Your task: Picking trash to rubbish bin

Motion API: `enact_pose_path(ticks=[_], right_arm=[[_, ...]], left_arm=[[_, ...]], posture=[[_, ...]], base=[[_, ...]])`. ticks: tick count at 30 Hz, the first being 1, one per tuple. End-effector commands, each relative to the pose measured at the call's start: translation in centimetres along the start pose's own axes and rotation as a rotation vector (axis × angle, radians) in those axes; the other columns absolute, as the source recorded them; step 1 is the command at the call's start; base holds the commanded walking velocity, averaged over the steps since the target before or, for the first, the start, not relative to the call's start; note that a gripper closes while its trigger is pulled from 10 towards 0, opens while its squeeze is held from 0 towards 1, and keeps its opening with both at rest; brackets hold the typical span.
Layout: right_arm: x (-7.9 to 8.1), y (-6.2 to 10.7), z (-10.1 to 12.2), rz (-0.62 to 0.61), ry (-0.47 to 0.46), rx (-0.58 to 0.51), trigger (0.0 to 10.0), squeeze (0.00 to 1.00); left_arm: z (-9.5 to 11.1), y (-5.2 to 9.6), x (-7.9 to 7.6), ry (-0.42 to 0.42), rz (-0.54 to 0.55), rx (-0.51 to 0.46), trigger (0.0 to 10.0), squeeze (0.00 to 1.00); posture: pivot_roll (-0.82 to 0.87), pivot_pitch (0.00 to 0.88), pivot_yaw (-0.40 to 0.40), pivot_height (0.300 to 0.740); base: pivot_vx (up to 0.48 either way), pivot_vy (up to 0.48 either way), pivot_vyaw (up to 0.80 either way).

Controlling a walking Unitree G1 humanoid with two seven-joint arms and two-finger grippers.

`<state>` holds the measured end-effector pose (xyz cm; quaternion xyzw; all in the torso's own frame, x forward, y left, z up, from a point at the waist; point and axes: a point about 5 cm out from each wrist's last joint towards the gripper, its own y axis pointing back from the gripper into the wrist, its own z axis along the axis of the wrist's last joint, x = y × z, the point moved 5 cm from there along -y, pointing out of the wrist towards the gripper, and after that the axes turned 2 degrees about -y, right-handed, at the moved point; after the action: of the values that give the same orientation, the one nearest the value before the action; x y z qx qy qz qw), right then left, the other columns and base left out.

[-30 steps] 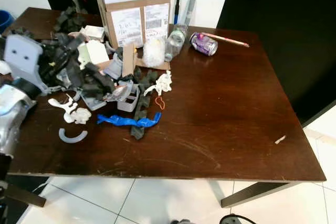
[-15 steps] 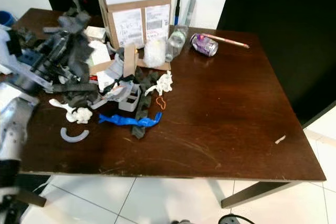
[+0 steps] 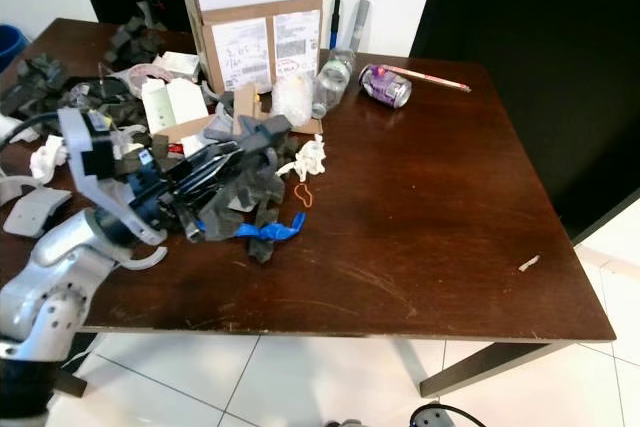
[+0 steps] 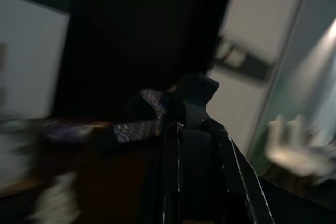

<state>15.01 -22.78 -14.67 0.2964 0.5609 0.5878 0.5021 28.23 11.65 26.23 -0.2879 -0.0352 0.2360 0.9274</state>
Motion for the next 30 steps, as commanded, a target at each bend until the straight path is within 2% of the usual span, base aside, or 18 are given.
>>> enact_pose_path(ticks=[1,3,4,5,11,13,14,15,16,17,18,19,20,21,25,30], right_arm=[[0.2,0.0,-0.6,0.002,-0.016,0.01,10.0,0.0],[0.4,0.0,-0.2,0.004,-0.032,-0.008,10.0,0.0],[0.4,0.0,-0.2,0.004,-0.032,-0.008,10.0,0.0],[0.4,0.0,0.0,0.003,-0.047,-0.022,10.0,0.0],[-0.2,0.0,0.1,-0.02,-0.071,-0.026,10.0,0.0],[-1.2,0.1,-0.3,-0.063,-0.133,-0.007,10.0,0.0],[-1.2,0.1,-0.3,-0.063,-0.133,-0.007,10.0,0.0],[-1.9,0.1,-0.7,-0.091,-0.182,0.006,10.0,0.0],[-1.9,0.1,-0.7,-0.091,-0.182,0.006,10.0,0.0],[-2.9,0.2,-1.4,-0.131,-0.247,0.024,10.0,0.0],[-2.9,0.2,-1.4,-0.131,-0.247,0.024,10.0,0.0],[-4.1,0.4,-2.1,-0.176,-0.315,0.035,10.0,0.0],[-4.1,0.4,-2.1,-0.176,-0.315,0.035,10.0,0.0],[-4.9,0.6,-2.6,-0.209,-0.363,0.042,10.0,0.0],[-6.1,0.8,-3.5,-0.252,-0.431,0.054,10.0,0.0],[-6.5,0.9,-3.9,-0.262,-0.452,0.058,10.0,0.0]], left_arm=[[0.5,0.0,-0.7,0.058,-0.027,-0.059,10.0,0.0],[0.2,0.4,-1.0,0.155,-0.002,-0.134,10.0,0.0],[0.2,0.4,-1.0,0.155,-0.002,-0.134,10.0,0.0],[-0.8,0.9,-0.9,0.183,0.032,-0.118,10.0,0.0],[-1.6,1.3,-0.7,0.201,0.062,-0.098,10.0,0.0],[-2.2,1.5,-1.1,0.233,0.06,-0.091,10.0,0.0],[-2.2,1.5,-1.1,0.233,0.06,-0.091,10.0,0.0],[-2.5,1.5,-1.4,0.252,0.051,-0.085,10.0,0.0],[-2.5,1.5,-1.4,0.252,0.051,-0.085,10.0,0.0],[-2.9,1.6,-1.8,0.267,0.045,-0.078,10.0,0.0],[-2.9,1.6,-1.8,0.267,0.045,-0.078,10.0,0.0],[-3.2,1.7,-2.0,0.281,0.047,-0.071,10.0,0.0],[-3.2,1.7,-2.0,0.281,0.047,-0.071,10.0,0.0],[-3.5,1.8,-2.0,0.292,0.053,-0.07,10.0,0.0],[-4.0,1.8,-2.0,0.307,0.063,-0.06,10.0,0.0],[-4.4,1.8,-2.1,0.313,0.061,-0.04,10.0,0.0]], posture=[[0.22,0.129,-0.092,0.74],[0.22,0.128,-0.091,0.74],[0.22,0.128,-0.091,0.74],[0.22,0.128,-0.091,0.74],[0.23,0.13,-0.089,0.74],[0.23,0.13,-0.091,0.74],[0.23,0.13,-0.091,0.74],[0.23,0.132,-0.089,0.74],[0.23,0.132,-0.089,0.74],[0.23,0.133,-0.09,0.74],[0.23,0.133,-0.09,0.74],[0.23,0.134,-0.091,0.74],[0.23,0.134,-0.091,0.74],[0.23,0.136,-0.093,0.74],[0.22,0.133,-0.092,0.74],[0.21,0.125,-0.092,0.74]], base=[[0.0,0.0,0.0],[0.0,0.0,0.0],[0.0,0.0,0.0],[0.0,0.0,0.0],[0.0,0.0,0.0],[0.0,0.0,0.0],[0.0,0.0,0.0],[0.0,0.0,0.0],[0.0,0.0,0.0],[0.0,0.0,0.0],[0.0,0.0,0.0],[0.0,0.0,0.0],[0.0,0.0,0.0],[0.0,0.0,0.0],[0.0,0.0,0.0],[0.0,0.0,0.0]])
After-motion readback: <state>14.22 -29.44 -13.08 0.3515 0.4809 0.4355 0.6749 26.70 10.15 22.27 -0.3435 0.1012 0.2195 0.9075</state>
